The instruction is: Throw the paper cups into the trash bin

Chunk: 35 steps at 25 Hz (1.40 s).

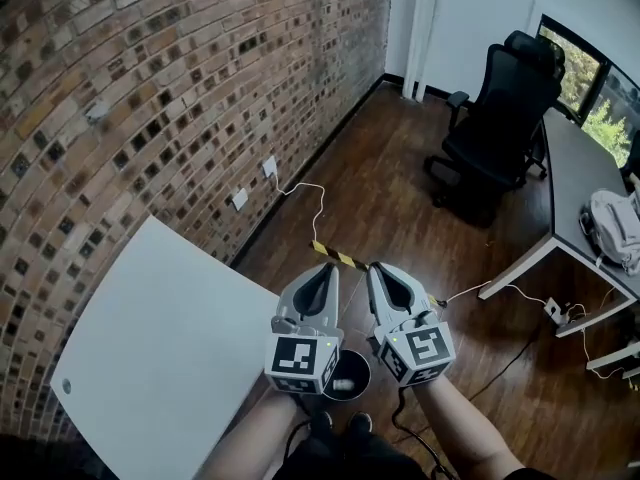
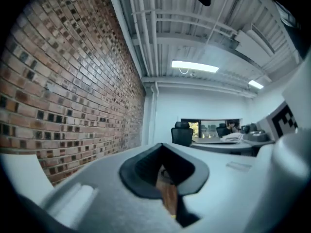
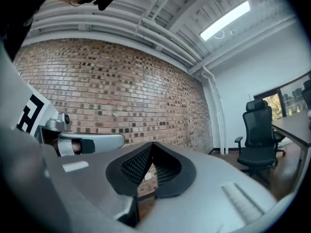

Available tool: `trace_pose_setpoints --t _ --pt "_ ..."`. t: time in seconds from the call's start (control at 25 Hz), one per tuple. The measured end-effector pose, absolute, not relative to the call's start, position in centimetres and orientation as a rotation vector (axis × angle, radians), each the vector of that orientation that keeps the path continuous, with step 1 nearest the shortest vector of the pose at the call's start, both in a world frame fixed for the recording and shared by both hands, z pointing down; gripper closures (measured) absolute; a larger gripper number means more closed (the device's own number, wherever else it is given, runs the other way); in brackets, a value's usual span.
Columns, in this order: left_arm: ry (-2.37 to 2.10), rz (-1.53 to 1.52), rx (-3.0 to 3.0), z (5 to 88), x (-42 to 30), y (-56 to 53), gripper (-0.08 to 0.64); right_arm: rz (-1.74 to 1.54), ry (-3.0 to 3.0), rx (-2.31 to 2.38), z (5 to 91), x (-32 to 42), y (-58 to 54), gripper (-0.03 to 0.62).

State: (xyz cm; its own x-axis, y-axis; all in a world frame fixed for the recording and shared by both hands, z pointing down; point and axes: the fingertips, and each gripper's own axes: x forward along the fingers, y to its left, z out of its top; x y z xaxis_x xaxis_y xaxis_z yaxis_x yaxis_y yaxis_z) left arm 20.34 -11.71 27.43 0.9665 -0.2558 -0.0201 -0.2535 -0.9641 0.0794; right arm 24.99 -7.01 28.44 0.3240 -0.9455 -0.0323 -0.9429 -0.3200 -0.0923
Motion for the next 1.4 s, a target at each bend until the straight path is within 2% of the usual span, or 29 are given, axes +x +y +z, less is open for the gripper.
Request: trace_pose_setpoints --t 0.24,0.68,1.4 --pt "-0.436 -0.115 3.031 25.0 19.5 -11.5 0.555 0.028 1.792 -2.468 25.3 24.1 -6.8 0.584" --pt "-0.474 -0.098 3.036 25.1 17.4 -11.2 0.555 0.020 1.894 -2.459 25.9 21.2 -7.1 0.585" --pt "-0.497 -0.078 3.043 25.1 17.4 -11.3 0.555 0.006 1.944 -2.446 26.0 20.8 -6.9 0.585"
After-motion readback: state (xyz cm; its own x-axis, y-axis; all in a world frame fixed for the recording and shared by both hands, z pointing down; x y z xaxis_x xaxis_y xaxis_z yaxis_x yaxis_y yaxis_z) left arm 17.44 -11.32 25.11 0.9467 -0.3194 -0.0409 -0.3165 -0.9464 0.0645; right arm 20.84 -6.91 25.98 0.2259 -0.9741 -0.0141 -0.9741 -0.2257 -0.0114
